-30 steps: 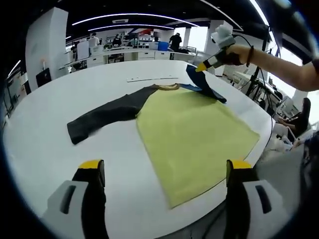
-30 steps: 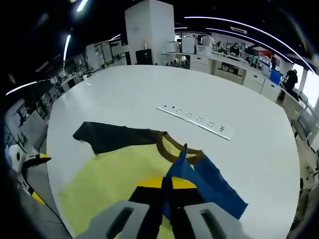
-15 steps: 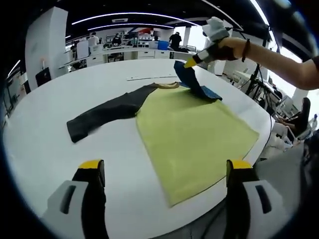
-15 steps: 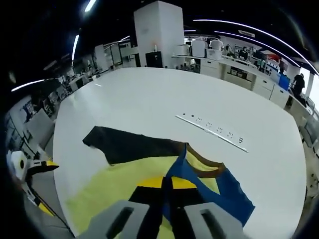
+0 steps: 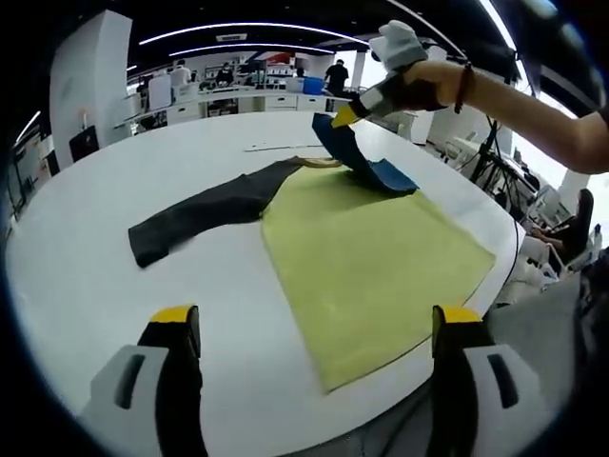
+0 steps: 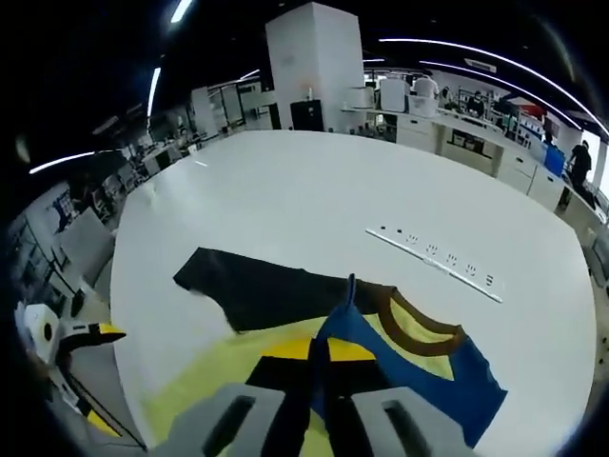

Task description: Fold the garment on the visible template until the final outline fits inside the template.

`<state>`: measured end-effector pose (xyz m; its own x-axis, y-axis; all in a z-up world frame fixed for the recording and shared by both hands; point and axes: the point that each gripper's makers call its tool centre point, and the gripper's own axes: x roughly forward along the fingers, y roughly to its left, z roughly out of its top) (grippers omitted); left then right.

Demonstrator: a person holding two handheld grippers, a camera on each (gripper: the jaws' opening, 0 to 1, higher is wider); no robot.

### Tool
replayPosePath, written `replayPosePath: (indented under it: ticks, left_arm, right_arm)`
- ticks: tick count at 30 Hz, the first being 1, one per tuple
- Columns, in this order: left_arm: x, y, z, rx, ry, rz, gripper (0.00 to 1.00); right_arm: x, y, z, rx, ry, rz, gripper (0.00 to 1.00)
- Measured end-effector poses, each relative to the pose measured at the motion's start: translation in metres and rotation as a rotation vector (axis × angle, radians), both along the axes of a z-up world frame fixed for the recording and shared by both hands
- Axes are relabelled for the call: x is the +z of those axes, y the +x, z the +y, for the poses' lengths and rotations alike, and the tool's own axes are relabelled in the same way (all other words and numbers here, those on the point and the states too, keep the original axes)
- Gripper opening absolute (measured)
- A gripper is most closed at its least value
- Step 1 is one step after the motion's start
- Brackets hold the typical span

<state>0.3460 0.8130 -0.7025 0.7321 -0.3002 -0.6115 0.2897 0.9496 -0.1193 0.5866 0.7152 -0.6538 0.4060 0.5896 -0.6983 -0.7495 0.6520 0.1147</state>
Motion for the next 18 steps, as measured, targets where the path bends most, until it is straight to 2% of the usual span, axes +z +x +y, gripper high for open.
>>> replayPosePath:
  ticks: [11, 18]
  left_arm:
    - [0.0, 0.002, 0.003, 0.012, -0.005, -0.002, 0.99]
    - [-0.002, 0.001, 0.002, 0.01, -0.007, 0.002, 0.99]
  right_arm:
    - [-0.005, -0.019, 0.025, 0.049, 0.02, 0.021, 0.0]
    - [-0.024, -0.028, 0.026, 0.062, 0.0, 0.047, 0.0]
